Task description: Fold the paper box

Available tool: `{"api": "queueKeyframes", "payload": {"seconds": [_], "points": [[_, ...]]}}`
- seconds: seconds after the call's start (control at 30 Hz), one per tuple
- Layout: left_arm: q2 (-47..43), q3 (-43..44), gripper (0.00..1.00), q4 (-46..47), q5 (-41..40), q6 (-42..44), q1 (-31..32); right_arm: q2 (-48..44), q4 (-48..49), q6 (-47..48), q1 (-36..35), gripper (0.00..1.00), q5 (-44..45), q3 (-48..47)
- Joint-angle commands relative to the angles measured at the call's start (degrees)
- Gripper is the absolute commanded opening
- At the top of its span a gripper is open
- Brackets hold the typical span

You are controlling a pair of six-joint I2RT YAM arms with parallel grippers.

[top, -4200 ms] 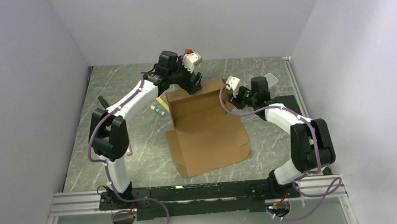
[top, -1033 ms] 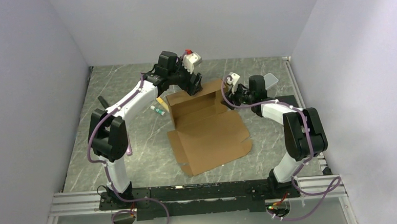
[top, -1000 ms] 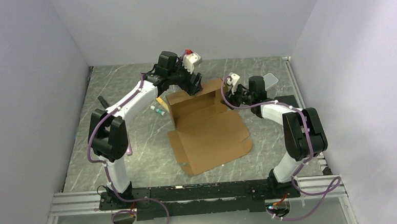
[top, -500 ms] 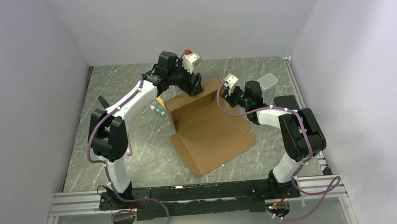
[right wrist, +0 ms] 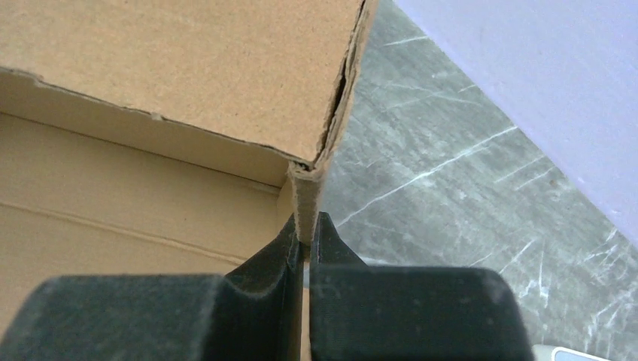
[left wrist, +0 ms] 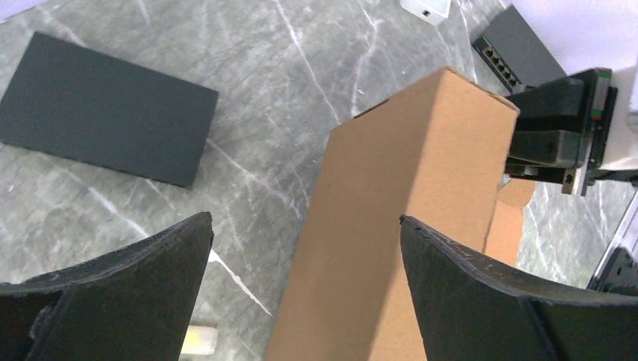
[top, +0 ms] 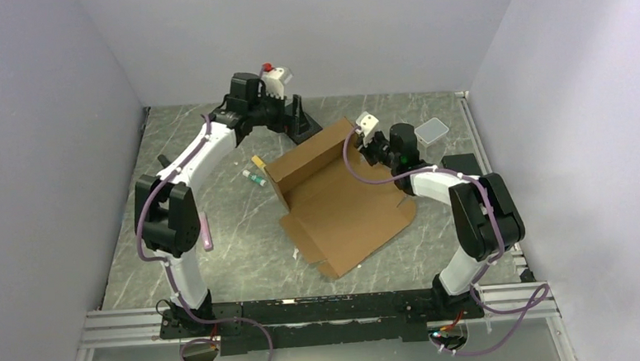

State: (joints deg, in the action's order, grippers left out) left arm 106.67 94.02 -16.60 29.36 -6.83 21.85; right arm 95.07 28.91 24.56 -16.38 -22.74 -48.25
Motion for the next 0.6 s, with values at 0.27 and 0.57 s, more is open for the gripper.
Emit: {"api": "queueKeyframes", "payload": {"seconds": [0.27, 0.57], "points": [[8.14, 4.43, 0.99, 6.04, 7.28, -10.85, -2.60, 4.76, 1.30, 0.56, 0.39, 0.04, 2.96, -4.84], [13.08, 6.85, 0.93, 6.87, 11.30, -14.07, -2.60, 7.33, 6.85, 0.35, 0.56, 0.12, -0.01, -4.34]]}}
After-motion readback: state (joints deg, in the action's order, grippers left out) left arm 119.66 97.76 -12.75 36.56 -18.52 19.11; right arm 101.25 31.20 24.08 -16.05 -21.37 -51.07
